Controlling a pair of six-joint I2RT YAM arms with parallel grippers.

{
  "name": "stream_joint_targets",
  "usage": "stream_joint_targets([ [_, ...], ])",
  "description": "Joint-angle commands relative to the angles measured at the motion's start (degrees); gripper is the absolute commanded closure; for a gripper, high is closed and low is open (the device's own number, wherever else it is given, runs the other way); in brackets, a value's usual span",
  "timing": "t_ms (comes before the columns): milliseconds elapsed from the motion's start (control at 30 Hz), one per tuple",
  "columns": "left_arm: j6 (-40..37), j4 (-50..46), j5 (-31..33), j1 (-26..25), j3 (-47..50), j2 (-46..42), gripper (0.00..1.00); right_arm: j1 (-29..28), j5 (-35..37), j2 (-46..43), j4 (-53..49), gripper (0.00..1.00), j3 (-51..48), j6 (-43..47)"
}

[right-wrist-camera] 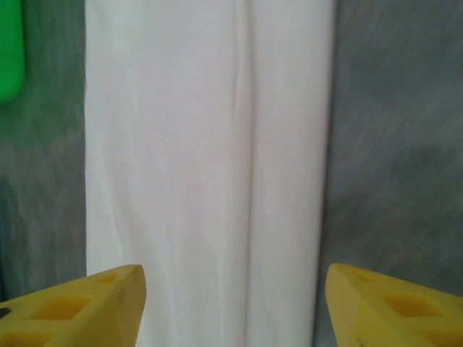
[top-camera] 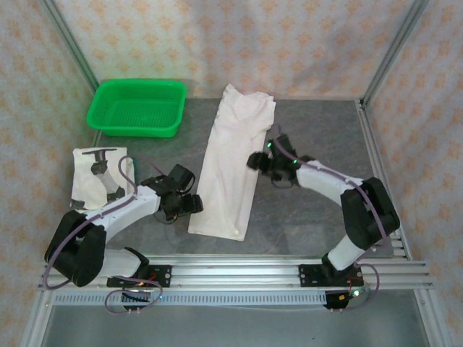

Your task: Fold and stack the t-shirts

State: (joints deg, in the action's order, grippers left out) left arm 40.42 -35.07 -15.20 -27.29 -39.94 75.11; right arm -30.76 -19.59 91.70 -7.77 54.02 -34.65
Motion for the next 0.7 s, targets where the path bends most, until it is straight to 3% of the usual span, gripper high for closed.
stream_joint_targets([
  [0, 1.3, 2.6, -4.6, -1.1, 3.2, -1.3, 0.30, -4.2, 0.2, -0.9, 5.1, 0.40, -4.0, -7.7],
  [100, 2.3, 2.9, -4.6, -2.4, 4.2, -0.8, 0.38, -7.2, -0.8, 2.6, 5.5, 0.53, -3.7, -9.7],
  [200, 3.1, 3.3, -4.9, -3.4, 4.6, 0.2, 0.52, -7.8, -1.3, 5.7, 5.9, 0.70, -3.2, -11.4],
  [267, 3.4, 3.0, -5.4, -4.3, 4.8, 0.7, 0.55, -7.6, 0.3, 6.7, 4.3, 0.77, -2.7, -11.2],
  [400, 4.2, 2.9, -7.0, -5.6, 6.6, 0.0, 0.55, -6.3, 4.5, 7.9, -1.8, 0.81, -1.2, -9.6],
  [667, 3.3, 1.4, -8.6, -8.6, 6.0, -0.9, 0.49, -0.2, 4.0, 10.0, -5.3, 0.77, -0.2, -4.9],
])
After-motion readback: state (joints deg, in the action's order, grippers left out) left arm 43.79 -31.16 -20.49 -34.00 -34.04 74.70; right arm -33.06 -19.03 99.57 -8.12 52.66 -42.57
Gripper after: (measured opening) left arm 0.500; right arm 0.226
